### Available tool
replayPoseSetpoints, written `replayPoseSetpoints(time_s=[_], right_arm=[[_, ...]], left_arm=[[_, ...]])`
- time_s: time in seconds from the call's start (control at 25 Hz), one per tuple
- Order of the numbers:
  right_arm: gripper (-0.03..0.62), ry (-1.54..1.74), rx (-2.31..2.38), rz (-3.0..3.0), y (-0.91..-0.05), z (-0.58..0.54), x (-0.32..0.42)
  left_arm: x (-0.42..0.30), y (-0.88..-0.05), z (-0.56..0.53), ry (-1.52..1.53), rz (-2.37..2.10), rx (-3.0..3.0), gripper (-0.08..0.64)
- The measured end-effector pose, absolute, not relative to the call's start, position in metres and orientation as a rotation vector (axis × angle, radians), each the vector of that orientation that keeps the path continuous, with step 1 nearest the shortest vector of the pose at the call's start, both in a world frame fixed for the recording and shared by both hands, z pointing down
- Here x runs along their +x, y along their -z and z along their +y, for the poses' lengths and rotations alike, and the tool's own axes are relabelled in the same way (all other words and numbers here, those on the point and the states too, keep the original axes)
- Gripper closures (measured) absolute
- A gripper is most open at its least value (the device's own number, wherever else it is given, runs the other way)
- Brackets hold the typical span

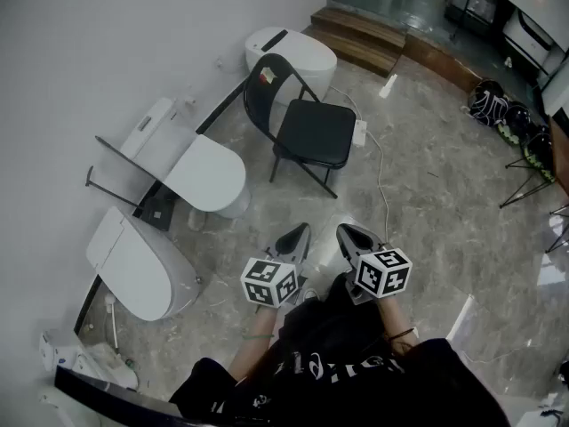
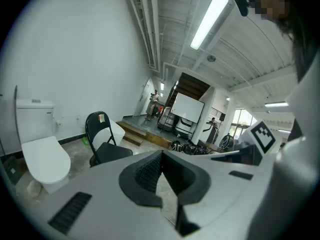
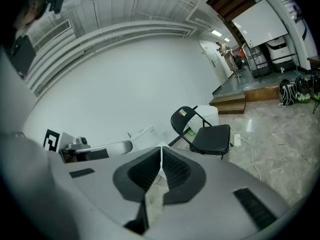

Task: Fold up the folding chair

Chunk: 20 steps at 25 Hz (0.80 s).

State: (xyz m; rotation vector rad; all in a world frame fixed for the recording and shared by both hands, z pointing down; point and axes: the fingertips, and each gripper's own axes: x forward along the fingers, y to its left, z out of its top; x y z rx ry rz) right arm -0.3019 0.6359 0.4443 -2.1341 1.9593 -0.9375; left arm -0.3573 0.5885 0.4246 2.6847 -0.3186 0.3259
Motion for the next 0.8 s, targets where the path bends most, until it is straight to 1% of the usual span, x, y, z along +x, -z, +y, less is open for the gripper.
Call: replayPoseSetpoints(time_s=[0.28, 0.44, 0.6, 0.8], right_arm=[[0.571, 0.961, -2.134, 1.935, -0.447, 0.605, -0.282], [0.571, 0.978, -2.123, 1.946, -0.457, 0.583, -0.260], [0.571, 0.992, -2.099, 1.941, -0.463, 0.551, -0.220], [0.571, 0.969, -2.070, 1.995, -0.455, 0.503, -0.152]], left_arm=[[-0.341, -0.427, 0.559, -0.305, -0.306, 2.650, 0.557], [-0.321, -0.436, 0.537, -0.314, -0.320, 2.636, 0.557], [-0.282, -0.441, 0.508, -0.334, -0.338, 2.638, 0.557], [-0.216, -0.438, 0.460, -0.328, -0.378, 2.633, 0.557]])
